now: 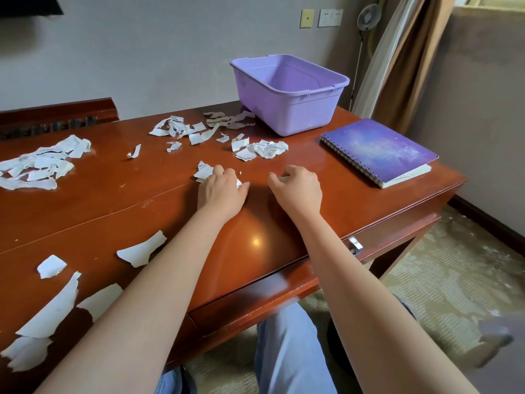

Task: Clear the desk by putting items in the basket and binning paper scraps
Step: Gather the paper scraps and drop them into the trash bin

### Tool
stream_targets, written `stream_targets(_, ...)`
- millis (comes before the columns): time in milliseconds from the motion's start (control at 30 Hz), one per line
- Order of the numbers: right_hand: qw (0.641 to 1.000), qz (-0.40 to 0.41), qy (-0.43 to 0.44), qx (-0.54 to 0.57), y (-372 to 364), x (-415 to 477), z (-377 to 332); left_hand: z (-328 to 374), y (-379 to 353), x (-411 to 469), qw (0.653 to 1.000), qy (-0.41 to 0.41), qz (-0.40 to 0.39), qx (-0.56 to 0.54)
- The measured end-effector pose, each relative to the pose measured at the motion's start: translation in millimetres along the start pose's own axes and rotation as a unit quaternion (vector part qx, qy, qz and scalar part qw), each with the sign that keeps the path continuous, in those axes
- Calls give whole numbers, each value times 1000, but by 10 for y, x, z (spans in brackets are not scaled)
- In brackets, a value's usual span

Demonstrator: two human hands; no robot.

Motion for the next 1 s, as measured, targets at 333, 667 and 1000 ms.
stream_targets(333,996,-29,39,-70,-63,-29,-99,-25,99,-60,998,11,43,-49)
stream_targets(667,987,30,-9,157,287,-55,-115,-91,176,-296,956,47,62,-284)
stream_targets(1000,898,121,-137,401,1172,-321,586,908,467,-758,902,-84,71,-416)
Point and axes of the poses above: each hand's wrist, its own x-axis towards the middle knuckle, its own y-axis out of the back of the hand, z = x × y, the point moved 8 cm from there along x, towards the middle knuckle, and after that the axes turned 9 degrees about x, right-handed, at the moved point
